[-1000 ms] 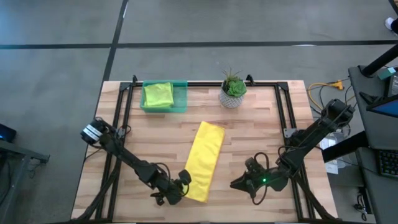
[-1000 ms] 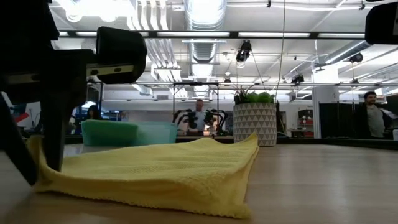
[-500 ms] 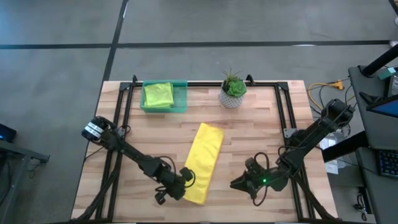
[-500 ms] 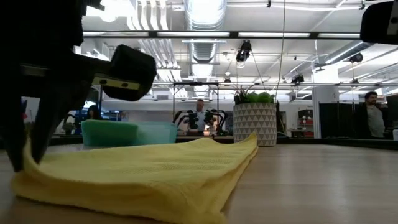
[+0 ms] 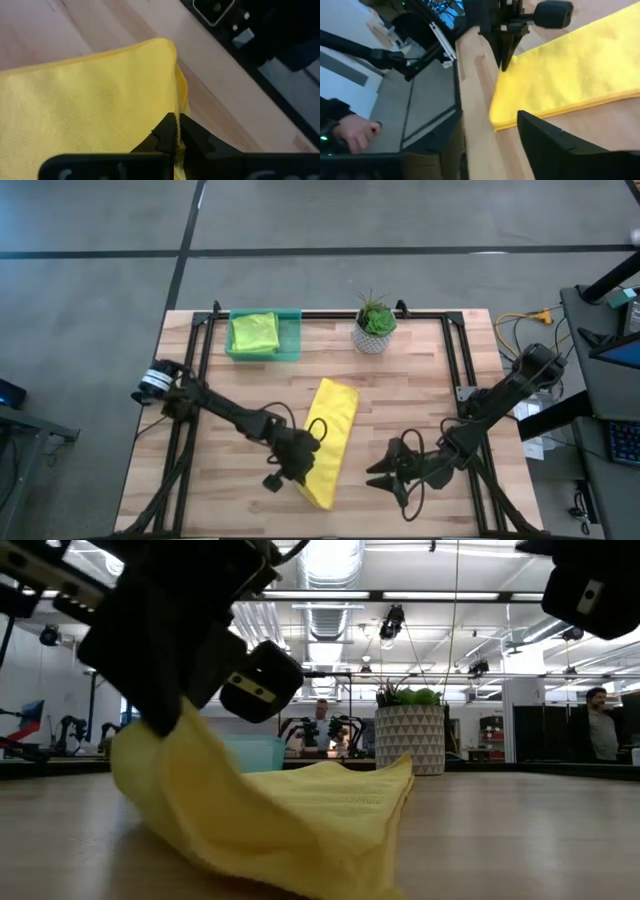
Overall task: Fold microfiber towels
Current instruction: Fold the yellow microfiber cloth
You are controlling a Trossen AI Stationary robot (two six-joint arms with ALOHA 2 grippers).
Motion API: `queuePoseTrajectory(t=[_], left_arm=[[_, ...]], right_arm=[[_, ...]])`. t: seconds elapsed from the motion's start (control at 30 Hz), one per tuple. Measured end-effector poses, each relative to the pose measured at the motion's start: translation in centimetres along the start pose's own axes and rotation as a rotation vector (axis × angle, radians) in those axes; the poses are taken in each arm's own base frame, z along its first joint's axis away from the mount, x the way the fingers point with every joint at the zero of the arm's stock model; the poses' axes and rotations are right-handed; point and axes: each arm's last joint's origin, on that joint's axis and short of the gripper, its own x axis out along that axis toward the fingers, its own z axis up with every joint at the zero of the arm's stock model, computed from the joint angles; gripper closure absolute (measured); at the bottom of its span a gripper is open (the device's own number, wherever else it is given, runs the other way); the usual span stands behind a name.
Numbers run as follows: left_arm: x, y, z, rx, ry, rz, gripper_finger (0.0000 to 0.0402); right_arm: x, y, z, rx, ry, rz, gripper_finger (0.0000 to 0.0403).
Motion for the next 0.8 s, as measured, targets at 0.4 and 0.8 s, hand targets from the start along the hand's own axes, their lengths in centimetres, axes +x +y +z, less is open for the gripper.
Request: queuePoseTrajectory(t=[0.4,0.8], left_arm=[[-1.5,1.9,0.4,-0.226,-0.086,-0.173,0.0402],[-3.1,4.3,0.7,-0.369,-0.171,-0.224,0.0402]], right_arm=[[5.0,0.5,-2.4,-0.164,-0.003,-0.016,0.0146],[9.8,1.6,-1.7,-0.389,0.062,-0.137,0.0140]])
